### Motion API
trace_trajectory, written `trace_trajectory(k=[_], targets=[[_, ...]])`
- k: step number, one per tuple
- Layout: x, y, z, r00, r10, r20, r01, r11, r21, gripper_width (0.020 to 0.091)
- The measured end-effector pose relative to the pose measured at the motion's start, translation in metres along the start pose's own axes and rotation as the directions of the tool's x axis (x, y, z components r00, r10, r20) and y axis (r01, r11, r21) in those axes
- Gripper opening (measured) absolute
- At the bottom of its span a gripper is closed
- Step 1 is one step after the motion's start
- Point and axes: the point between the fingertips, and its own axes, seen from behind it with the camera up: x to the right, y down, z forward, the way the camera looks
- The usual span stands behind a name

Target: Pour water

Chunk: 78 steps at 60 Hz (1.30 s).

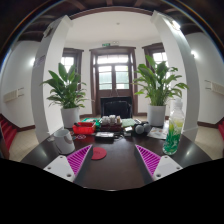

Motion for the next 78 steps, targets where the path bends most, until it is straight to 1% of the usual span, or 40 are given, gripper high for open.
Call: trace_trajectory(k=[7, 15, 19, 24, 31, 39, 44, 49, 54, 58, 59, 62, 69, 71, 78], targets=[[0.026, -0.003, -0.001, 1.0, -0.006, -0.02, 0.006, 1.0, 0.008, 0.0843], [0.105, -0.009, 0.002, 0.992, -0.029, -0.122, 0.032, 0.999, 0.022, 0.0845], [0.144, -0.012, 0.006, 0.986, -0.033, -0.166, 0.037, 0.999, 0.019, 0.0845], [0.191, -0.021, 0.012, 0.977, -0.032, -0.213, 0.041, 0.999, 0.036, 0.0845], [0.236, -0.035, 0.034, 0.971, -0.026, -0.238, 0.04, 0.998, 0.053, 0.0841], [0.259, -0.048, 0.068, 0.974, -0.007, -0.225, 0.026, 0.996, 0.081, 0.0839], [0.263, -0.045, 0.089, 0.979, 0.003, -0.204, 0.011, 0.998, 0.066, 0.0828], [0.26, -0.045, 0.105, 0.987, 0.025, -0.161, -0.013, 0.997, 0.071, 0.0776], [0.258, -0.049, 0.114, 0.988, 0.012, -0.152, 0.002, 0.995, 0.096, 0.0724], [0.256, -0.053, 0.119, 0.988, -0.003, -0.152, 0.021, 0.993, 0.116, 0.0601], [0.255, -0.053, 0.12, 0.989, -0.005, -0.15, 0.023, 0.993, 0.116, 0.06], [0.252, -0.053, 0.121, 0.991, -0.016, -0.134, 0.032, 0.993, 0.115, 0.0551], [0.257, -0.051, 0.122, 0.99, -0.008, -0.139, 0.023, 0.994, 0.108, 0.042], [0.256, -0.051, 0.123, 0.99, -0.005, -0.139, 0.019, 0.995, 0.102, 0.0407], [0.257, -0.05, 0.123, 0.989, -0.004, -0.148, 0.016, 0.997, 0.081, 0.0407]])
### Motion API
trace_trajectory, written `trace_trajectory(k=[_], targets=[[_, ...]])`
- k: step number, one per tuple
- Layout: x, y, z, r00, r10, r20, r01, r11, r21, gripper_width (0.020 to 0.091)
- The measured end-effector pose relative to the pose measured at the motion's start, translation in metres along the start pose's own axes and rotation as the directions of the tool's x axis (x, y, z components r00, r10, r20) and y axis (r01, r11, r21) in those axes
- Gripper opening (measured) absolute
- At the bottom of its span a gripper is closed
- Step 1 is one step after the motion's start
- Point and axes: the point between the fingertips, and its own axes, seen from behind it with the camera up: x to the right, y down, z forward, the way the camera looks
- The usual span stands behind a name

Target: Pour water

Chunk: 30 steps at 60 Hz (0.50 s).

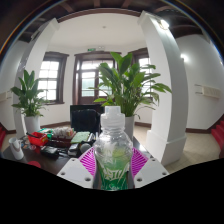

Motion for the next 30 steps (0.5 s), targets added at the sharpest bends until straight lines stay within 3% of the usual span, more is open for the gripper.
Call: trace_trajectory(k=[7, 15, 30], targets=[[-0.004, 0.0, -0.001, 0.997, -0.075, -0.022, 0.075, 0.997, -0.008, 0.0406], [-0.037, -0.016, -0.009, 0.939, -0.342, -0.044, 0.343, 0.939, 0.012, 0.0405], [-0.186, -0.047, -0.004, 0.52, -0.854, -0.024, 0.852, 0.517, 0.087, 0.0403]])
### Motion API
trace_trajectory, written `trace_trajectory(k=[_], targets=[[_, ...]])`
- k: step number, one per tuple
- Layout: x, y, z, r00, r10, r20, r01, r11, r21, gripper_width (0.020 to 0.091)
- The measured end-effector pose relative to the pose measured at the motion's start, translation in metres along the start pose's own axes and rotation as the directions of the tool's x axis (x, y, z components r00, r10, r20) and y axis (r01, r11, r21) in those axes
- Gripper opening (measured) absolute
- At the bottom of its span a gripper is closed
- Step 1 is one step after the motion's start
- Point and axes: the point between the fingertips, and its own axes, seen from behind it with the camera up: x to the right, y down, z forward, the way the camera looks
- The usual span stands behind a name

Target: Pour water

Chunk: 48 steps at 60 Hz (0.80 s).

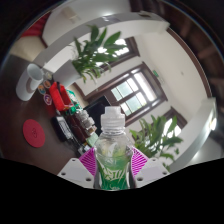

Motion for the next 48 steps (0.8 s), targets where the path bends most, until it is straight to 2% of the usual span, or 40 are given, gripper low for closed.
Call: trace_trajectory(k=[7, 15, 21, 26, 36, 48], targets=[[-0.034, -0.068, 0.007, 0.958, -0.288, -0.009, 0.288, 0.955, 0.072, 0.0406], [-0.075, -0.125, 0.014, 0.838, -0.544, -0.04, 0.544, 0.829, 0.127, 0.0407], [-0.096, -0.152, 0.018, 0.705, -0.704, -0.087, 0.708, 0.693, 0.137, 0.0405], [-0.107, -0.165, 0.021, 0.55, -0.824, -0.136, 0.835, 0.539, 0.107, 0.0402], [-0.124, -0.18, 0.029, 0.353, -0.917, -0.183, 0.935, 0.343, 0.089, 0.041], [-0.134, -0.188, 0.029, 0.322, -0.926, -0.196, 0.947, 0.313, 0.079, 0.0408]])
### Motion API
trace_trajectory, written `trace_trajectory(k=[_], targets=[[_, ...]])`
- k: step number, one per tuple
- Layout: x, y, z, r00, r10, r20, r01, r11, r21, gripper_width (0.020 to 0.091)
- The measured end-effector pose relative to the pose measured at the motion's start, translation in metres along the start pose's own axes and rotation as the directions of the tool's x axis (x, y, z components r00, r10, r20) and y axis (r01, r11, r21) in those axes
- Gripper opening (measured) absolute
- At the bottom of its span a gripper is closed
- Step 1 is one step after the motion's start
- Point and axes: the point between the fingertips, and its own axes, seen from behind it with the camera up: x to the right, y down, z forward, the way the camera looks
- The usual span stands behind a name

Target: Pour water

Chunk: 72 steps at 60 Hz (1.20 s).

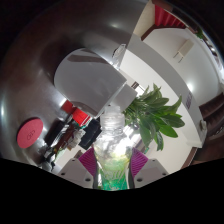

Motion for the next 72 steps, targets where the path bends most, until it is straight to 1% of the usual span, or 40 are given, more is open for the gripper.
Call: trace_trajectory(k=[5, 7, 10, 15, 16, 19, 22, 26, 29, 30, 31, 36, 37, 38, 40, 45, 46, 48, 56, 57, 58, 60, 68, 72], targets=[[-0.001, 0.0, -0.001, 1.0, 0.01, 0.001, -0.01, 1.0, -0.003, 0.041], [-0.003, 0.001, -0.001, 0.999, 0.033, 0.01, -0.033, 0.999, -0.008, 0.0408], [-0.004, 0.002, -0.003, 0.995, 0.093, 0.023, -0.093, 0.996, 0.004, 0.0411], [0.004, 0.014, -0.008, 0.975, 0.224, 0.012, -0.224, 0.975, -0.002, 0.0408], [0.008, 0.017, -0.01, 0.964, 0.267, 0.016, -0.267, 0.964, 0.009, 0.0407], [0.006, 0.025, -0.012, 0.906, 0.422, 0.047, -0.422, 0.906, 0.004, 0.0409], [-0.001, 0.032, -0.015, 0.782, 0.616, 0.099, -0.616, 0.787, -0.031, 0.0406], [-0.005, 0.033, -0.017, 0.527, 0.831, 0.177, -0.837, 0.544, -0.066, 0.0407], [-0.004, 0.031, -0.02, 0.31, 0.927, 0.211, -0.936, 0.337, -0.103, 0.0406], [-0.007, 0.024, -0.021, 0.24, 0.952, 0.189, -0.956, 0.266, -0.124, 0.0406], [-0.007, 0.033, -0.019, 0.17, 0.963, 0.209, -0.972, 0.198, -0.124, 0.04], [-0.003, 0.049, -0.019, -0.107, 0.97, 0.219, -0.984, -0.072, -0.162, 0.0405], [-0.003, 0.023, -0.024, -0.157, 0.97, 0.186, -0.977, -0.125, -0.174, 0.0406], [-0.01, 0.035, -0.02, -0.209, 0.956, 0.205, -0.969, -0.173, -0.178, 0.0406], [-0.014, 0.037, -0.019, -0.301, 0.932, 0.205, -0.945, -0.261, -0.198, 0.0408], [-0.033, 0.044, -0.017, -0.454, 0.87, 0.192, -0.883, -0.411, -0.227, 0.0406], [-0.025, 0.024, -0.022, -0.481, 0.86, 0.167, -0.867, -0.44, -0.233, 0.0406], [-0.044, 0.032, -0.015, -0.528, 0.83, 0.177, -0.842, -0.486, -0.236, 0.0407], [-0.06, 0.02, -0.018, -0.628, 0.759, 0.171, -0.775, -0.589, -0.229, 0.0407], [-0.063, 0.018, -0.021, -0.634, 0.754, 0.172, -0.77, -0.593, -0.237, 0.0389], [-0.06, 0.022, -0.02, -0.637, 0.753, 0.167, -0.769, -0.605, -0.206, 0.041], [-0.064, 0.024, -0.021, -0.64, 0.754, 0.149, -0.766, -0.611, -0.197, 0.0409], [-0.063, 0.024, -0.025, -0.624, 0.768, 0.142, -0.78, -0.602, -0.172, 0.0407], [-0.062, 0.024, -0.026, -0.623, 0.769, 0.14, -0.78, -0.6, -0.177, 0.0407]])
